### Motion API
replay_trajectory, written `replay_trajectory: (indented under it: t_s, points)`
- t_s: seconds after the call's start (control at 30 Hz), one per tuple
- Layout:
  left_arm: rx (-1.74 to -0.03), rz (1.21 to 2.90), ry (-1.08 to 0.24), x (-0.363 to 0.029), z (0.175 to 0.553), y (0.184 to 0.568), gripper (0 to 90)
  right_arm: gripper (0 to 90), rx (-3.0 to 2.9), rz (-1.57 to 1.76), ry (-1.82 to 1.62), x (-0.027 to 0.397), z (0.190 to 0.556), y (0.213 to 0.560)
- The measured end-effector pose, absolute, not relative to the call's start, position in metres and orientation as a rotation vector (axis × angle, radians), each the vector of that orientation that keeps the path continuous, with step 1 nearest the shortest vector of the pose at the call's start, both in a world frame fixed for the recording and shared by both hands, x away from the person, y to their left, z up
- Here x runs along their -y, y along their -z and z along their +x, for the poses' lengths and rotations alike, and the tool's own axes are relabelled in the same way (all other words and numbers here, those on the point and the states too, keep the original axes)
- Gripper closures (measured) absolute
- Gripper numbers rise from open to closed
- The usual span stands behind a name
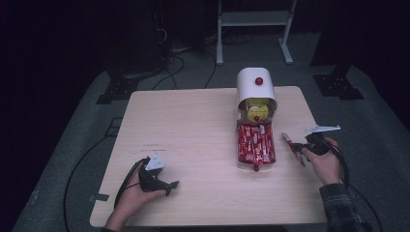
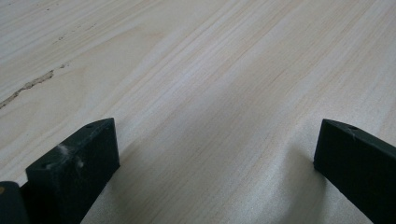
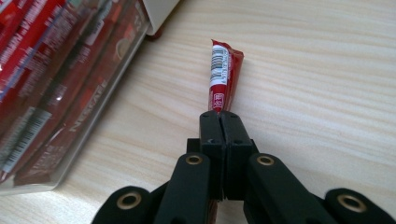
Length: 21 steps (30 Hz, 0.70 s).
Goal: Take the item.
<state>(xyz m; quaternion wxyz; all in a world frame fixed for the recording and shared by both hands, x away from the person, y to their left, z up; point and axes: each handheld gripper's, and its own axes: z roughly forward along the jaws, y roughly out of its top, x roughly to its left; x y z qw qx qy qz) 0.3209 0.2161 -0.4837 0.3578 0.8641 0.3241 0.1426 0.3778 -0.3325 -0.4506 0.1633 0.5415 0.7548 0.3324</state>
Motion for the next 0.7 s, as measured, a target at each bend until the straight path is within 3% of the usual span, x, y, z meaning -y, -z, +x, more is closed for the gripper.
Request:
replay_trajectory:
  t_s: [0.57, 0.7]
  points:
    - [-0.836, 2.228, -0.369, -0.216, 0.3209, 0.4838, 0.0, 86.0, -2.171, 1.542, -0.907, 0.3315, 0.3793, 0.4568]
    - [-0.836, 2.23, -0.369, -0.2161, 0.3209, 0.4837, 0.0, 76.7, -2.172, 1.533, -0.911, 0.3312, 0.3792, 0.4566]
